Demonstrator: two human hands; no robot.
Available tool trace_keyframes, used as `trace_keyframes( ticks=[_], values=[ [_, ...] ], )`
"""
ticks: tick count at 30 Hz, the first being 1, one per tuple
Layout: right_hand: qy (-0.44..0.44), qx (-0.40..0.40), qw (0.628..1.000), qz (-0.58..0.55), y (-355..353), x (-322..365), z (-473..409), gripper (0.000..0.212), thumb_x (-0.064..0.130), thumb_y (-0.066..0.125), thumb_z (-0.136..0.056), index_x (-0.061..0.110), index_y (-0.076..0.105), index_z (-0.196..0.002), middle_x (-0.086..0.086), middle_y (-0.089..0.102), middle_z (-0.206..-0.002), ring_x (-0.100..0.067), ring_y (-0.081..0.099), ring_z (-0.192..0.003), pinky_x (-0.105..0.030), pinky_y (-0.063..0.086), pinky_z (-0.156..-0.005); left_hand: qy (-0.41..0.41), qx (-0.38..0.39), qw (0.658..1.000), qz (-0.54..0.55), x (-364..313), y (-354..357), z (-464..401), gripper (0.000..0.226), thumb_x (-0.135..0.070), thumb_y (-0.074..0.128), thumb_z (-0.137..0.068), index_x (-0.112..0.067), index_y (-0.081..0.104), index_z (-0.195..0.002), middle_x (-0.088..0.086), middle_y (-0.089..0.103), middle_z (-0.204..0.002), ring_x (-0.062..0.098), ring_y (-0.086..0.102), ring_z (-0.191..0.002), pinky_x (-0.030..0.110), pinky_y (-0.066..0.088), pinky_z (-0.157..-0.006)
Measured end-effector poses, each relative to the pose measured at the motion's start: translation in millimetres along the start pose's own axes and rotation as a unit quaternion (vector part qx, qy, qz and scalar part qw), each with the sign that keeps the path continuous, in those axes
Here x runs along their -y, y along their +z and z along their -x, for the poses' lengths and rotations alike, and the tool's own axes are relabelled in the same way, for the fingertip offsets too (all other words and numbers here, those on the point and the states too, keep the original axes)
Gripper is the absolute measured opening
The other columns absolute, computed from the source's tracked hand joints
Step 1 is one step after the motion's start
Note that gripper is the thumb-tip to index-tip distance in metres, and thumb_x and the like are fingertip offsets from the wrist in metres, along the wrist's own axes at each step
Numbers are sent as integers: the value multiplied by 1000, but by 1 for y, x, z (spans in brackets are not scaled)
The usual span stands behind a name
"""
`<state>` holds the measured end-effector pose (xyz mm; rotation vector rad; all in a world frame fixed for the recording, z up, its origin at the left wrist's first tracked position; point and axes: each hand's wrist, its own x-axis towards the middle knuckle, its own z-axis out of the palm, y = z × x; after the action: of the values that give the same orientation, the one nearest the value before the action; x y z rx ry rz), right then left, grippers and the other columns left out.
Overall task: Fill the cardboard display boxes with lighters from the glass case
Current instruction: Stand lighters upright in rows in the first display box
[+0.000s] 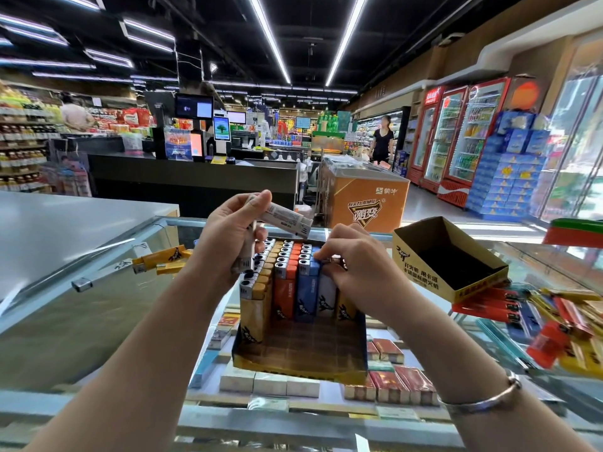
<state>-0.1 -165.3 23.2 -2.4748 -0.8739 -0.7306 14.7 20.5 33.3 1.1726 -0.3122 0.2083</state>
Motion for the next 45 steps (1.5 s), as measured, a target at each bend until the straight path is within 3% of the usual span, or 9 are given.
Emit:
trace_keyframes(
  ticks=[6, 13, 18, 22, 28, 36, 38, 42, 45],
  values=[
    [31, -18, 999, -20, 2, -2, 0, 10, 10, 66, -84, 12, 71, -93, 14, 50, -92, -10, 44, -95, -23, 36, -83, 6, -4, 1000, 6, 1, -2, -1, 25, -30, 65, -74, -11, 56, -88, -5, 64, -66, 5, 44, -45, 16, 41, -37],
    [42, -18, 998, -50, -2, -2, 1, 13, 18, 64, -86, 15, 71, -97, 13, 58, -95, -6, 47, -96, -7, 32, -79, 38, 12, 999, -13, 0, -3, -1, 23, -26, 69, -68, -15, 59, -85, -2, 65, -68, 7, 45, -44, 17, 41, -38],
    [77, -114, 958, -251, -8, 2, 1, 18, 20, 65, -84, 17, 65, -102, 9, 67, -87, -5, 62, -84, -19, 49, -80, 95, 65, 990, -79, -3, 0, 2, 22, -28, 74, -62, -20, 64, -81, -3, 62, -65, 7, 48, -45, 18, 42, -39],
    [81, -109, 920, -368, -12, 6, 1, 17, 6, 67, -81, 22, 64, -89, 1, 68, -81, -9, 65, -76, -22, 55, -71, 103, 101, 985, -96, -6, 5, 7, 17, -27, 74, -60, -24, 68, -77, -2, 62, -63, 7, 48, -44, 17, 42, -40],
    [65, -35, 932, -354, -9, 12, 2, 34, 1, 69, -79, 30, 59, -94, 0, 67, -83, -9, 66, -81, -22, 55, -75, 95, 73, 985, -121, -7, 9, 9, 27, -27, 70, -64, -13, 63, -86, 2, 62, -65, 8, 46, -43, 17, 41, -39],
    [90, -133, 896, -414, -11, 6, 0, 28, -5, 65, -80, 23, 60, -84, -2, 64, -72, -14, 61, -70, -24, 53, -67, 85, 18, 990, -111, -6, 7, 5, 17, -23, 58, -85, -8, 58, -92, -3, 54, -61, 7, 44, -43, 18, 40, -40],
    [105, -150, 889, -421, -13, 3, 0, 27, -4, 63, -82, 22, 62, -84, -4, 64, -72, -15, 60, -68, -23, 54, -64, 74, -4, 995, -69, -7, 3, 3, 9, -9, 52, -84, -10, 54, -93, 0, 50, -64, 9, 46, -48, 21, 40, -42],
    [119, -157, 879, -435, -14, -2, 1, 24, -4, 59, -85, 19, 65, -86, 7, 62, -65, -9, 57, -58, -21, 49, -55, 54, -40, 997, -38, -6, -3, 0, 32, 3, 37, -75, -19, 52, -92, -1, 52, -76, 13, 49, -76, 28, 40, -63],
    [119, -164, 870, -450, -14, -3, 1, 27, -6, 57, -85, 19, 66, -84, 8, 64, -68, -11, 58, -59, -22, 49, -55, 45, -56, 997, -30, -6, -2, -2, 37, 9, 36, -79, -20, 52, -96, -1, 52, -81, 12, 48, -79, 24, 40, -66]
  ],
)
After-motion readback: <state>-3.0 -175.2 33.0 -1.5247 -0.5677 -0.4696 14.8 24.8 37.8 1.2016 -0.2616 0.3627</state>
